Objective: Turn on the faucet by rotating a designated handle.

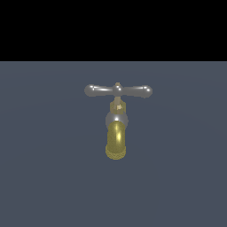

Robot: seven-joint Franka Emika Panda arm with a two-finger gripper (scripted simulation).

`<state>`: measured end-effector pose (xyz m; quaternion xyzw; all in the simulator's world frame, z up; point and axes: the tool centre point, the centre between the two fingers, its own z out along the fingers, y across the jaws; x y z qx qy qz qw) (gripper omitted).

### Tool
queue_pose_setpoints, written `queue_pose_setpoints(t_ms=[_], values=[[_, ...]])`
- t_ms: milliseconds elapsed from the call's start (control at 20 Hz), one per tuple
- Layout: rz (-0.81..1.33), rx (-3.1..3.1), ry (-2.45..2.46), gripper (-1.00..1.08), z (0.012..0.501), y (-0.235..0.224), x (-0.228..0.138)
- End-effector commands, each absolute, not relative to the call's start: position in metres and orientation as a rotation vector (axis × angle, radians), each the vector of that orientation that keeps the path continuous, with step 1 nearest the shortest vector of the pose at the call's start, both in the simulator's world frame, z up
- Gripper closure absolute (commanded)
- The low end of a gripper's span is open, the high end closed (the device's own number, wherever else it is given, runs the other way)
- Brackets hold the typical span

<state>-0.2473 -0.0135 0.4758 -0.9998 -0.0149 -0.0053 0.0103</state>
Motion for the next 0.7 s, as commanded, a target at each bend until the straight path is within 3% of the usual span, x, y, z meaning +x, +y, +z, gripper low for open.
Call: queue_pose_setpoints(t_ms=[0,650], values=[[-0.016,-3.120,-0.094,1.08,0.470,-0.017,-0.246],[-0.012,-3.082,-0.514,1.08,0.417,-0.049,-0.231]])
